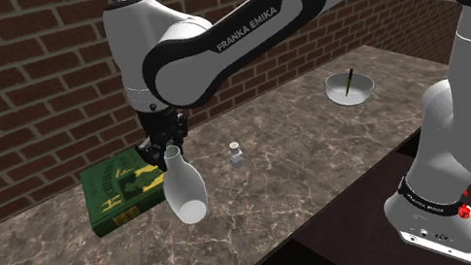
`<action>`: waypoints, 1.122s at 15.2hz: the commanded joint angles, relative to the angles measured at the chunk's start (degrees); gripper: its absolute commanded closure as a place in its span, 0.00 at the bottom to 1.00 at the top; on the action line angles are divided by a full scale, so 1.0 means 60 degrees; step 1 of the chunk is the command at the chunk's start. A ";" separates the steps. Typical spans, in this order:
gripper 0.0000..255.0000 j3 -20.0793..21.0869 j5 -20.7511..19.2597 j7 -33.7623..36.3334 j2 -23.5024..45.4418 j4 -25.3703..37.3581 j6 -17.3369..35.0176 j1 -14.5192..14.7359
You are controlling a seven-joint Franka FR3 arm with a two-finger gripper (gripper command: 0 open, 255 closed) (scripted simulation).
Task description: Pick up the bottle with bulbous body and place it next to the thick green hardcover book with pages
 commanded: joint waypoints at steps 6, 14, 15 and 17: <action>0.00 -0.0001 0.0000 -0.0002 0.0000 -0.0006 0.0015 -0.0002; 0.00 0.0019 0.0079 -0.0054 -0.0402 0.0684 -0.1073 -0.0006; 0.00 0.0019 0.0079 -0.0054 -0.0402 0.0684 -0.1073 -0.0006; 0.00 0.0019 0.0079 -0.0054 -0.0403 0.0684 -0.1073 -0.0006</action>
